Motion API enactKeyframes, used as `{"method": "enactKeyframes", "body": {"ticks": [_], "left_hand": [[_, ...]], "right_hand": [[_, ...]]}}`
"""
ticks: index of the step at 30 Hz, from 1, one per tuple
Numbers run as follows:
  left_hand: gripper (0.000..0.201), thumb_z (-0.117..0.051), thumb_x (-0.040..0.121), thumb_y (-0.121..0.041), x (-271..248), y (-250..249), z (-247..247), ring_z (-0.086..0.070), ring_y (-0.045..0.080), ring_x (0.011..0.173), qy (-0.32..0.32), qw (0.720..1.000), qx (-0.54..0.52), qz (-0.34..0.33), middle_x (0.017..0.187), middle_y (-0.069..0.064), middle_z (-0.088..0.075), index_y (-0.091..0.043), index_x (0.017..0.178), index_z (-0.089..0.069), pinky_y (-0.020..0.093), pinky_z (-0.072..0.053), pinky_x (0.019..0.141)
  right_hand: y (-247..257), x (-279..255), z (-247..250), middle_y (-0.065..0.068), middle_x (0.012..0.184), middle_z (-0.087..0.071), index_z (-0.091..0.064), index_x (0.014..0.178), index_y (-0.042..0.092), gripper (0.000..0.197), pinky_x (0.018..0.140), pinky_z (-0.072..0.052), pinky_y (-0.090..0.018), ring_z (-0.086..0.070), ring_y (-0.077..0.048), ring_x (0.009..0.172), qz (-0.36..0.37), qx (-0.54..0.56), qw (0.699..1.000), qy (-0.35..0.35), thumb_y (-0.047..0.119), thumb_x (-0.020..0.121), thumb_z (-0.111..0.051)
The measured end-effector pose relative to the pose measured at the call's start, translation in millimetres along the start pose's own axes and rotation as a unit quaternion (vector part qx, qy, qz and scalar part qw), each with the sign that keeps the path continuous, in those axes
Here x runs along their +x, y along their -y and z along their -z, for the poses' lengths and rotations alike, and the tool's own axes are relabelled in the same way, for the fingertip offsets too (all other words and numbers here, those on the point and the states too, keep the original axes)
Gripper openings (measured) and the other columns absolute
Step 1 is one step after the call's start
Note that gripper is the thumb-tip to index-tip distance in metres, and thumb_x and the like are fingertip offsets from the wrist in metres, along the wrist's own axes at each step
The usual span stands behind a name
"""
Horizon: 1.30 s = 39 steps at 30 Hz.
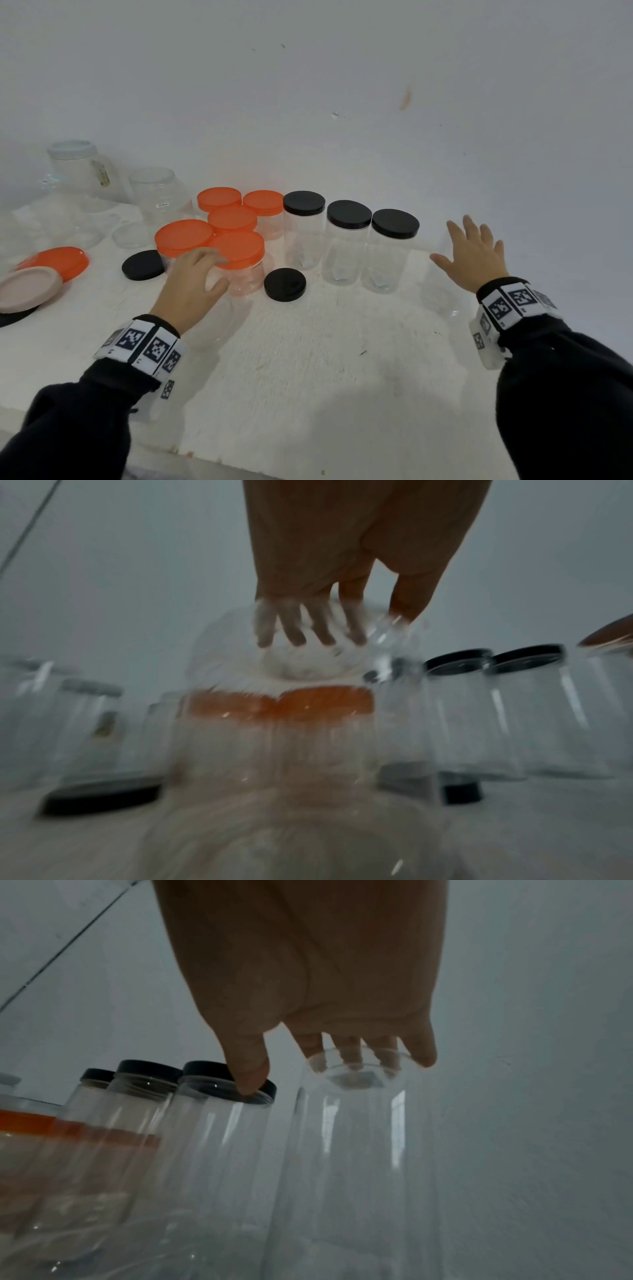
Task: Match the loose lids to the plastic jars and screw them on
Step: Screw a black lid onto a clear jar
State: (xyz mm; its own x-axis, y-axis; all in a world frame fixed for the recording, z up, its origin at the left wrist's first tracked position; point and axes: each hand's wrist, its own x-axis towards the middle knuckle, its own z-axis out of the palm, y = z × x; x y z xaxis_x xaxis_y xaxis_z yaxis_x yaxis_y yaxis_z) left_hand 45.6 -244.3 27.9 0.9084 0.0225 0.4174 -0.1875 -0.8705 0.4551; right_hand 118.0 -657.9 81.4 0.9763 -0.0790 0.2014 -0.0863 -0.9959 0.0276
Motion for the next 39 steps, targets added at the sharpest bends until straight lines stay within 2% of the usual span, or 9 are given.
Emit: {"method": "enactKeyframes", "body": {"ticks": [4,7,10,14,19,23,26,32,39], "left_hand": [[0.03,-0.065,0.084,-0.009,2,-38,1,-0.041,0.025,0.122,0.013,0.997,-0.019,-0.075,0.126,0.007,-0.052,-0.007,0.114,-0.062,0.03,-0.025,0.101],[0.032,-0.062,0.087,-0.021,6,-69,-15,-0.038,0.016,0.122,0.072,0.991,-0.04,-0.108,0.126,-0.001,-0.049,-0.012,0.118,-0.057,0.027,-0.027,0.101],[0.037,-0.06,0.088,-0.028,20,-86,-43,-0.04,0.017,0.121,0.133,0.982,-0.003,-0.132,0.127,-0.001,-0.048,-0.014,0.121,-0.053,0.024,-0.032,0.097],[0.051,-0.058,0.088,-0.036,50,-81,-79,-0.034,0.02,0.126,0.219,0.971,0.074,-0.06,0.139,0.003,-0.038,-0.015,0.132,-0.042,0.033,-0.036,0.1],[0.072,-0.06,0.085,-0.046,69,-63,-102,-0.022,0.027,0.136,0.301,0.938,0.17,-0.012,0.15,0.006,-0.021,-0.016,0.142,-0.028,0.043,-0.031,0.107],[0.083,-0.061,0.082,-0.051,74,-61,-111,-0.012,0.034,0.14,0.346,0.918,0.192,0.018,0.155,0.008,-0.008,-0.022,0.147,-0.017,0.046,-0.023,0.112],[0.08,-0.06,0.083,-0.049,72,-64,-116,-0.02,0.035,0.136,0.357,0.911,0.206,0.028,0.154,0.009,-0.013,-0.024,0.146,-0.017,0.045,-0.028,0.109],[0.078,-0.062,0.08,-0.053,75,-68,-110,-0.027,0.033,0.128,0.386,0.893,0.231,0.014,0.146,0.006,-0.032,-0.028,0.144,-0.023,0.046,-0.033,0.103],[0.075,-0.07,0.077,-0.041,63,-68,-95,-0.033,0.031,0.123,0.397,0.889,0.227,-0.012,0.134,0.008,-0.039,-0.031,0.14,-0.031,0.041,-0.038,0.096]], "right_hand": [[-1,0,-3,-0.01,0.156,-0.01,-0.016,0.147,0.019,0.069,0.11,-0.018,-0.056,-0.014,-0.04,0.14,-0.005,-0.026,1.0,0.017,0.047,0.092,-0.047],[-1,-2,2,-0.013,0.152,-0.018,-0.024,0.143,0.02,0.07,0.106,-0.027,-0.053,-0.023,-0.04,0.135,-0.007,-0.049,0.999,0.012,0.041,0.086,-0.06],[1,-6,6,-0.015,0.146,-0.027,-0.027,0.139,0.021,0.071,0.095,-0.037,-0.047,-0.035,-0.037,0.124,-0.01,-0.079,0.997,0.002,0.033,0.081,-0.067],[3,-14,11,-0.012,0.135,-0.04,-0.031,0.135,0.023,0.071,0.087,-0.039,-0.041,-0.038,-0.033,0.116,0.006,-0.084,0.996,-0.013,0.027,0.077,-0.072],[3,-28,18,-0.008,0.141,-0.033,-0.032,0.138,0.028,0.082,0.105,-0.025,-0.053,-0.033,-0.034,0.125,0.034,-0.079,0.996,-0.009,0.035,0.071,-0.078],[2,-41,25,-0.007,0.14,-0.028,-0.033,0.139,0.033,0.084,0.093,-0.041,-0.044,-0.039,-0.032,0.117,0.053,-0.039,0.998,0.02,0.035,0.069,-0.08],[4,-49,32,-0.005,0.137,-0.028,-0.037,0.134,0.033,0.081,0.086,-0.046,-0.04,-0.038,-0.029,0.114,0.072,0.008,0.997,0.033,0.033,0.066,-0.082],[13,-62,38,0.004,0.133,-0.029,-0.036,0.125,0.029,0.077,0.069,-0.042,-0.032,-0.04,-0.022,0.106,0.13,0.086,0.986,0.066,0.029,0.065,-0.084],[27,-72,35,0.004,0.128,-0.033,-0.038,0.129,0.032,0.082,0.082,-0.048,-0.034,-0.047,-0.016,0.096,0.168,0.178,0.967,0.076,0.032,0.062,-0.085]]}}
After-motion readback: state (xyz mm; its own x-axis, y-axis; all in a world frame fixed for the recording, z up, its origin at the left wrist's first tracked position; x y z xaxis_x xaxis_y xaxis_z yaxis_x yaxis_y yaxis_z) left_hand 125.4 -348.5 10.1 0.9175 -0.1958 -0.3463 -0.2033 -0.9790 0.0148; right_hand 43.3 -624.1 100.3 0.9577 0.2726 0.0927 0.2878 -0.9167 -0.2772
